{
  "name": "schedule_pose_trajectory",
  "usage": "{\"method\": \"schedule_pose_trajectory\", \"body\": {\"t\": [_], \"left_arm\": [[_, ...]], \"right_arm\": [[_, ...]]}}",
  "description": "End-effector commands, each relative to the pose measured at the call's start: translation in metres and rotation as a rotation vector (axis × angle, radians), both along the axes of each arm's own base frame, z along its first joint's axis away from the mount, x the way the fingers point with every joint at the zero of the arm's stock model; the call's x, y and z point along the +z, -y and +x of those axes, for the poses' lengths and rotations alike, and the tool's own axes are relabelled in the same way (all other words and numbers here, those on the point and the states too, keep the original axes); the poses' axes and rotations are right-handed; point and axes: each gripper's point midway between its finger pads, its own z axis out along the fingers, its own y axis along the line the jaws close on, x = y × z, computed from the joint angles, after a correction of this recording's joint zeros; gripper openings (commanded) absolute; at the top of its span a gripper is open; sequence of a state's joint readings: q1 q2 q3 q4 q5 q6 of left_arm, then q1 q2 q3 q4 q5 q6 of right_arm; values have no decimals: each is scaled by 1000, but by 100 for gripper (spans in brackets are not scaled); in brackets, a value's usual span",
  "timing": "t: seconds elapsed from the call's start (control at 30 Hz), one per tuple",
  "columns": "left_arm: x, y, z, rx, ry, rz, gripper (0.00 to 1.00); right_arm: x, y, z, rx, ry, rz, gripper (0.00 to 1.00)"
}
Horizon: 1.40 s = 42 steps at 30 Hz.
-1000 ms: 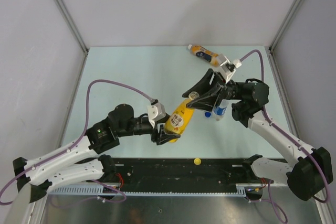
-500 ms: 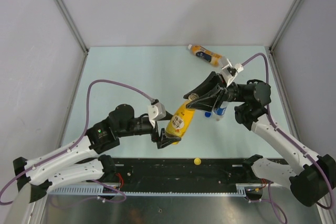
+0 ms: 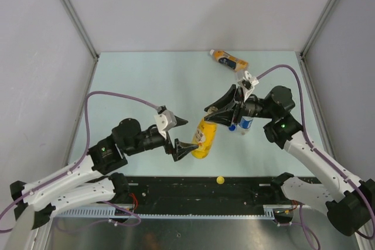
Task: Unscrew the bottle caps
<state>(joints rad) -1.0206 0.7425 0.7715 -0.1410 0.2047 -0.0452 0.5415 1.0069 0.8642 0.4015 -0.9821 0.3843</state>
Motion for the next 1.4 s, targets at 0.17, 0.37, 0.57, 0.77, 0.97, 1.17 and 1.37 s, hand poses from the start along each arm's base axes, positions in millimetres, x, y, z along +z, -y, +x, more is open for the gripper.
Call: {"method": "schedule_pose_trajectory", "body": {"t": [0.17,0.37,0.57,0.77,0.97,1.17,1.37], "left_arm": [[28,-19,10,100,68,-78,100],[22,-12,7,68,51,-60,99],[24,-7,5,44,36,-60,99],[21,-4,2,24,31,-53,99],[20,-4,2,18,25,-51,99],[22,-3,2,19,29,-53,99],[20,-3,0,7,29,-51,99]], "right_arm": [[-48,-4,36,-245,60,-187,0],[-67,4,67,-436,8,-194,0],[-80,25,94,-645,-9,-162,0],[-96,46,105,-791,-20,-121,0],[-110,53,105,-830,-18,-95,0],[-125,53,101,-864,11,-118,0],[-134,50,90,-906,75,-151,2]]}}
